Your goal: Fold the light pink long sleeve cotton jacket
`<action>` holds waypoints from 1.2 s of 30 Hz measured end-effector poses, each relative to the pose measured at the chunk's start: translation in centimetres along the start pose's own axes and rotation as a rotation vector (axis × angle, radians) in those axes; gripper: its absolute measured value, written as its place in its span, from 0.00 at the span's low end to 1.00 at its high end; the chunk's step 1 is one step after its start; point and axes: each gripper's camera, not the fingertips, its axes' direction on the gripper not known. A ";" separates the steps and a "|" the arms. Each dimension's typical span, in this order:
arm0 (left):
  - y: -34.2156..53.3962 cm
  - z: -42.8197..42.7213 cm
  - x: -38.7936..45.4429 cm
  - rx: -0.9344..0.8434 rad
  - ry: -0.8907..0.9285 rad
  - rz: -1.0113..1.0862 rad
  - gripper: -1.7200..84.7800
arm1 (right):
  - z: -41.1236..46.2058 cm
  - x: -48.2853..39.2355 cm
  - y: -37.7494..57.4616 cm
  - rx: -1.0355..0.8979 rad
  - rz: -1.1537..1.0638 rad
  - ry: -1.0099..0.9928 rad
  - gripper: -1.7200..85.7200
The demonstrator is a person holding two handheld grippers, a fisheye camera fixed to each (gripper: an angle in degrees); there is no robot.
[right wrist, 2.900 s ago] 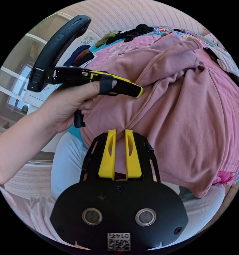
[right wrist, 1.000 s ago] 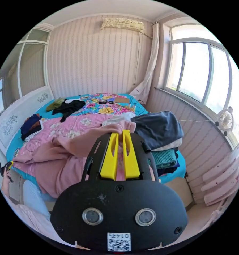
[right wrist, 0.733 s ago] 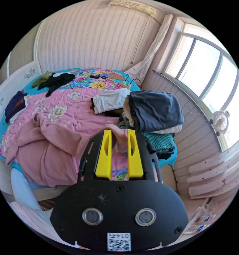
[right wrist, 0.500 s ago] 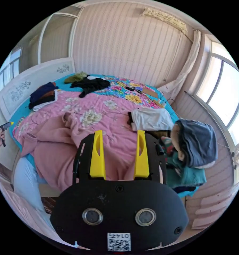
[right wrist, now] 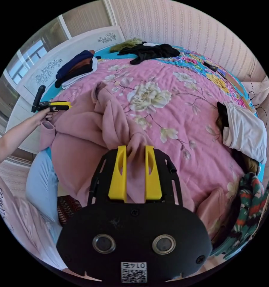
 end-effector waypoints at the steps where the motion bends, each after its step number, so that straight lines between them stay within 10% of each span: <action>1: 0.2 -0.8 0.0 -0.001 0.048 -0.022 0.04 | -1.3 -0.2 0.5 0.045 0.004 0.021 0.08; 20: 10.5 -34.9 14.7 0.892 -0.063 0.289 0.01 | -32.6 -8.8 8.8 0.848 -0.111 0.253 0.04; 29: -3.5 -31.9 11.4 0.724 -0.187 0.235 0.01 | -31.4 -3.7 -3.0 0.672 -0.141 0.277 0.04; 36: -17.2 -13.6 0.1 0.384 -0.172 -0.215 0.03 | -14.1 8.9 -20.9 0.234 0.127 0.099 0.07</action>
